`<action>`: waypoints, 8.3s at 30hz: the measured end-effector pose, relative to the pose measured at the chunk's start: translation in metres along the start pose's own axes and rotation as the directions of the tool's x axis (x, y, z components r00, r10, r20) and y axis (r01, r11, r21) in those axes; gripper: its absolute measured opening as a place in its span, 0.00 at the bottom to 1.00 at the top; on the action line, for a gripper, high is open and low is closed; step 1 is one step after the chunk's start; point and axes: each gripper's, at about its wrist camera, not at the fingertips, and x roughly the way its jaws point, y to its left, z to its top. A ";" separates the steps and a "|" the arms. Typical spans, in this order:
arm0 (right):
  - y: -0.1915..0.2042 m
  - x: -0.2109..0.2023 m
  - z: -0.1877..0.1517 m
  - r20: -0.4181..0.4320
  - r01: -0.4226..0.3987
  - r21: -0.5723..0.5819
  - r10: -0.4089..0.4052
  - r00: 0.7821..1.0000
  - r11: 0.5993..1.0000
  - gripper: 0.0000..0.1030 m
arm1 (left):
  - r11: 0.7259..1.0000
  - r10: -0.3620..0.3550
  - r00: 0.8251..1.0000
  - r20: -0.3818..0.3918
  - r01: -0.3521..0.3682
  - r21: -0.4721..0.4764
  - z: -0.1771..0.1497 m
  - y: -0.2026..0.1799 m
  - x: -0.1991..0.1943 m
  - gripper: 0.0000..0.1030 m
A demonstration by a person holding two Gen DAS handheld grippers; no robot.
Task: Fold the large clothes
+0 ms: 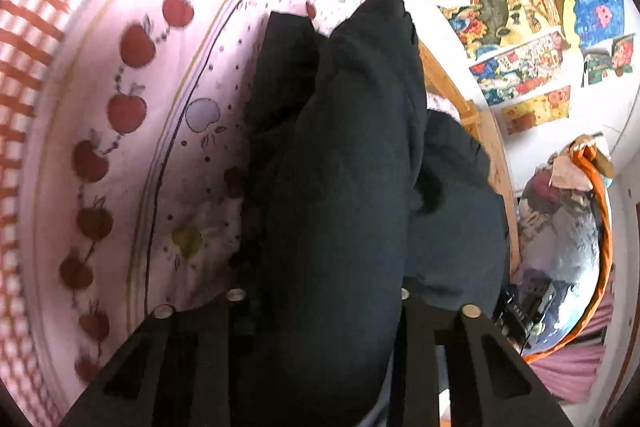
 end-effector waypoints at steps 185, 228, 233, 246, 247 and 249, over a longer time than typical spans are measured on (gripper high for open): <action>0.219 -0.259 -0.311 0.383 0.339 -0.345 -0.199 0.902 0.875 0.98 | 0.755 0.303 0.573 0.762 -0.631 0.175 -0.433 -0.065 -0.219 1.00; 0.216 -0.260 -0.309 0.386 0.340 -0.341 -0.199 0.901 0.877 0.98 | 0.764 0.289 0.579 0.762 -0.620 0.180 -0.438 -0.069 -0.216 1.00; 0.217 -0.260 -0.309 0.386 0.340 -0.341 -0.199 0.901 0.877 0.98 | 0.763 0.290 0.579 0.762 -0.621 0.181 -0.439 -0.069 -0.216 1.00; 0.217 -0.260 -0.310 0.387 0.340 -0.339 -0.199 0.900 0.877 0.98 | 0.764 0.289 0.578 0.763 -0.620 0.180 -0.440 -0.070 -0.217 1.00; 0.217 -0.260 -0.310 0.387 0.340 -0.340 -0.199 0.900 0.877 0.98 | 0.763 0.290 0.578 0.763 -0.621 0.180 -0.440 -0.070 -0.217 1.00; 0.217 -0.260 -0.310 0.387 0.340 -0.340 -0.199 0.900 0.877 0.98 | 0.763 0.291 0.577 0.763 -0.622 0.179 -0.440 -0.070 -0.217 1.00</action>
